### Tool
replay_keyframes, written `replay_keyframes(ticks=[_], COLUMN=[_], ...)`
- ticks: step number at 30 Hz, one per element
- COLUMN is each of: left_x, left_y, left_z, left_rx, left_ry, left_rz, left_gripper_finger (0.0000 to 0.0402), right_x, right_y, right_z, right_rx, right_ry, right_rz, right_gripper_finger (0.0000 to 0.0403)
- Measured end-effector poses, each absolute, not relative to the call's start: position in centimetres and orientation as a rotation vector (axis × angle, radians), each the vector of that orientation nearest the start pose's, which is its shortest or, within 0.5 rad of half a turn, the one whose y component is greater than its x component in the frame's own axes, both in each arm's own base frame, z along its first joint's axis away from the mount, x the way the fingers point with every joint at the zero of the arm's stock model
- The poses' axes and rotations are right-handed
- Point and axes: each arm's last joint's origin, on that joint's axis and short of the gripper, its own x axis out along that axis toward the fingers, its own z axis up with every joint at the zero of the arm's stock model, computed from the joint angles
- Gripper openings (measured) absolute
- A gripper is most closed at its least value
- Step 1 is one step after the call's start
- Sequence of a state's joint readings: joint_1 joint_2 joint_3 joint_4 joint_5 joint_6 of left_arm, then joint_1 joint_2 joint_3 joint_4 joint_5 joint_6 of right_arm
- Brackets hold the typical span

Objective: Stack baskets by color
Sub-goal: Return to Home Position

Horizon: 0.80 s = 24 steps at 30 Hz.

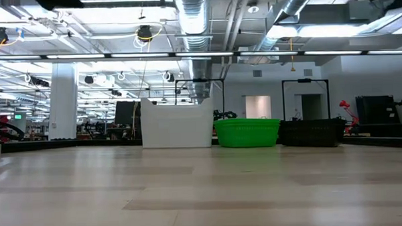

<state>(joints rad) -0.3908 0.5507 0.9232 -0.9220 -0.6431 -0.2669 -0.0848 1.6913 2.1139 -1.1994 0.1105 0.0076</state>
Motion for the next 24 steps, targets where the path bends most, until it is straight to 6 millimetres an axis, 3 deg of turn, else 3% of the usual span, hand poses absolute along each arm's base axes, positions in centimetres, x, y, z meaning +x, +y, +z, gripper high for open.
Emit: replay_keyframes(ticks=[4, 7, 11, 15, 20, 24], left_x=[7.0, 6.2, 4.5, 2.8, 1.5, 1.5], left_y=[-1.0, -1.1, -0.8, -0.2, 0.4, 0.3], left_z=[34.4, 35.1, 35.8, 34.9, 33.1, 31.2], left_rx=[0.015, 0.000, -0.044, -0.063, -0.117, -0.155], left_ry=[0.394, 0.331, 0.221, 0.141, 0.077, 0.025], left_rz=[0.286, 0.121, -0.041, -0.055, -0.061, -0.070], left_gripper_finger=[0.0254, 0.0254, 0.0254, 0.0254, 0.0254, 0.0254], right_x=[26.0, 22.3, 16.3, 12.6, 10.0, 8.6], right_y=[-2.4, -1.9, -1.7, -1.3, -1.2, -1.0], right_z=[48.2, 49.9, 50.6, 46.9, 39.0, 33.5], right_rx=[-0.041, -0.037, -0.011, 0.006, 0.063, 0.115], right_ry=[0.757, 0.655, 0.447, 0.257, 0.043, -0.099], right_rz=[-0.185, -0.119, -0.136, -0.132, -0.139, -0.122], right_gripper_finger=[0.0107, 0.0107, 0.0107, 0.0107, 0.0107, 0.0107])
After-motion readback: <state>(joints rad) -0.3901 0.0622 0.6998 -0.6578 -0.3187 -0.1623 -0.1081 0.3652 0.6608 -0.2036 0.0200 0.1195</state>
